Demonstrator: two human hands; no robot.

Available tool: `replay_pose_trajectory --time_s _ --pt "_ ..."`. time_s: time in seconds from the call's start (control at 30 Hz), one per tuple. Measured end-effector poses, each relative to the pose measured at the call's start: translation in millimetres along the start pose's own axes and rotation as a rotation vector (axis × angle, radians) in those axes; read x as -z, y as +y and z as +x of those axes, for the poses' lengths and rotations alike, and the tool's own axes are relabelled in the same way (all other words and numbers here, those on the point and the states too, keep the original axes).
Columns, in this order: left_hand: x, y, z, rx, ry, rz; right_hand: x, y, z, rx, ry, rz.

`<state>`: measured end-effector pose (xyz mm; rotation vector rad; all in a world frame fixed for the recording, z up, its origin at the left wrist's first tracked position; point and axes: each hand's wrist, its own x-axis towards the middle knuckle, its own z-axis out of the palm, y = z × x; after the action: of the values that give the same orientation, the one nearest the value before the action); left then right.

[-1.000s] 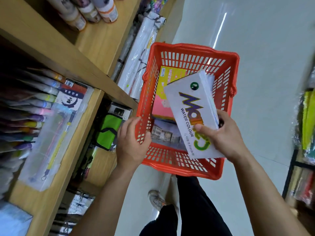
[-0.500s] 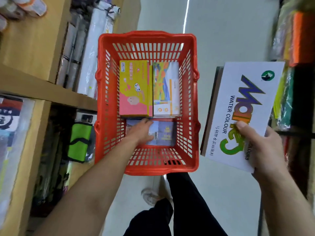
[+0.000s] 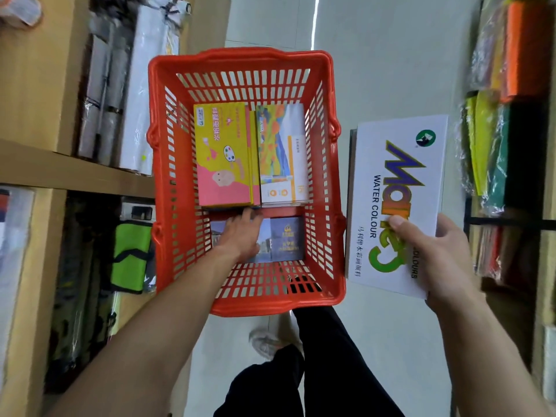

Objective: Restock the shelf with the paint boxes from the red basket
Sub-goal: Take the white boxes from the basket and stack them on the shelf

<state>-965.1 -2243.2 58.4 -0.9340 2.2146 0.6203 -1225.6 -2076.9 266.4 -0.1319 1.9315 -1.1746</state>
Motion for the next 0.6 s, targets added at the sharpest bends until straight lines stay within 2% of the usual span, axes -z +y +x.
replay_pose_trajectory --time_s 0.2,0.3,0.4,0.6 --pt "5.5 -4.7 -9.4 -0.016 0.103 -0.059 -4.8 -9.3 -2.4 0.008 0.007 -0.031" --pt "8.1 -4.3 -26.0 -0.020 0.100 -0.089 -5.7 -16.0 -6.1 0.018 0.004 -0.037" --pt "16.0 -3.2 -48.3 0.010 0.108 -0.230 -7.8 -23.4 -13.1 0.033 0.006 -0.040" --pt "82.4 2.6 -115.2 0.004 0.479 -0.484 -14.8 -49.1 -40.9 0.069 -0.042 -0.013"
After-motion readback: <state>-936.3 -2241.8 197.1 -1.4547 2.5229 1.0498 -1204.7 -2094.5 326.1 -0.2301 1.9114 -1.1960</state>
